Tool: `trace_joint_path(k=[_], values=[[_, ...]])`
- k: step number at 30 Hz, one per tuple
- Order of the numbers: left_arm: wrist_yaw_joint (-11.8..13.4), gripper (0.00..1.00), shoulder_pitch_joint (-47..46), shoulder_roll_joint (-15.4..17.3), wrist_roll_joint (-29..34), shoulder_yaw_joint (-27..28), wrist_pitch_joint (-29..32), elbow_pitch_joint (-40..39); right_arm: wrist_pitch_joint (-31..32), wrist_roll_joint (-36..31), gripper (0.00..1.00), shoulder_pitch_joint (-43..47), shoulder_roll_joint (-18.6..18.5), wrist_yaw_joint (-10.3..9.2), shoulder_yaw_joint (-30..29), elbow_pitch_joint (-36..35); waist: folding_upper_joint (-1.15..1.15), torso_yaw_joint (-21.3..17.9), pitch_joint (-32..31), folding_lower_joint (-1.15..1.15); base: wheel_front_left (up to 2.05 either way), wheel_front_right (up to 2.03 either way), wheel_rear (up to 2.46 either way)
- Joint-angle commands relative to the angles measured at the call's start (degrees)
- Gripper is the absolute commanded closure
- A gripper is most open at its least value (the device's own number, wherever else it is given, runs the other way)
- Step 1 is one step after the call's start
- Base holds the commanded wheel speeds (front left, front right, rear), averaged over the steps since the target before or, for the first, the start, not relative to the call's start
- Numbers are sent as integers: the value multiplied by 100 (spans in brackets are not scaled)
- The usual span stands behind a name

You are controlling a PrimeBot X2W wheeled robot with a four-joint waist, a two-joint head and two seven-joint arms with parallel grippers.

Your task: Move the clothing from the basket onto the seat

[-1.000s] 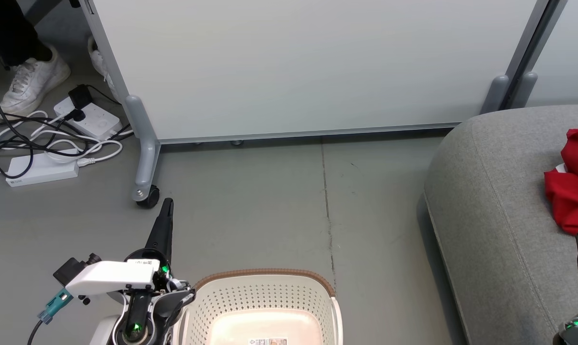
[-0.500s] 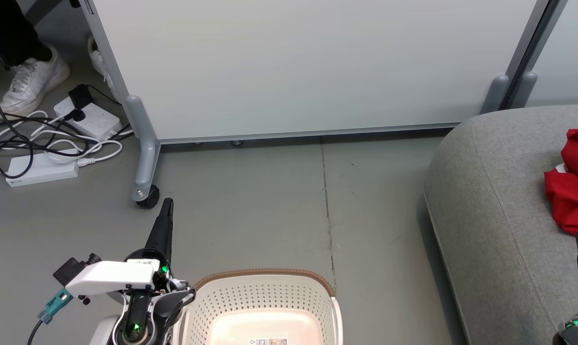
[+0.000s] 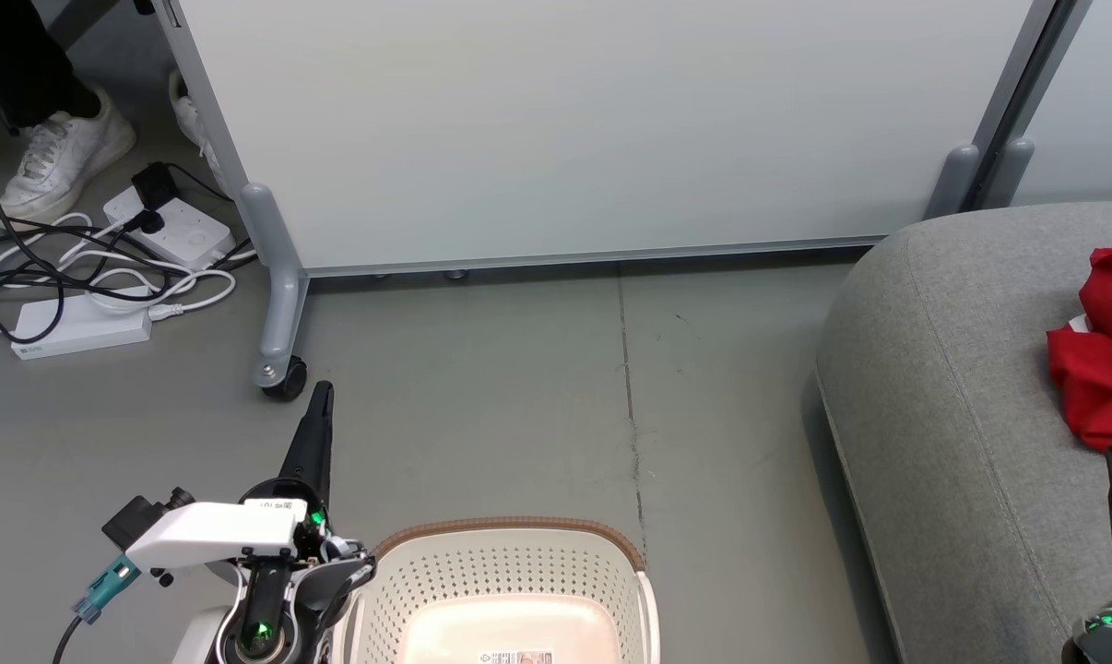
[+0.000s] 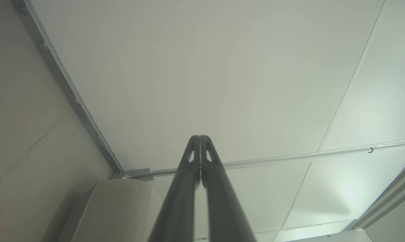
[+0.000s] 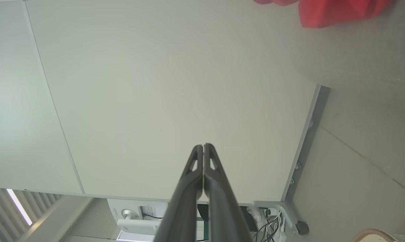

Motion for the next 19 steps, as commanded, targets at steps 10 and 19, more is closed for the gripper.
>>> trace_joint_path(k=[10, 19], values=[[-29, 100, -104, 23, 6, 27, 13, 8, -58, 51, 100, 61, -80, 12, 27, -43, 0, 0, 0, 0, 0, 0, 0], [-29, 100, -103, 22, 7, 28, 14, 7, -89, 91, 100, 72, -109, 12, 69, -45, 0, 0, 0, 0, 0, 0, 0]])
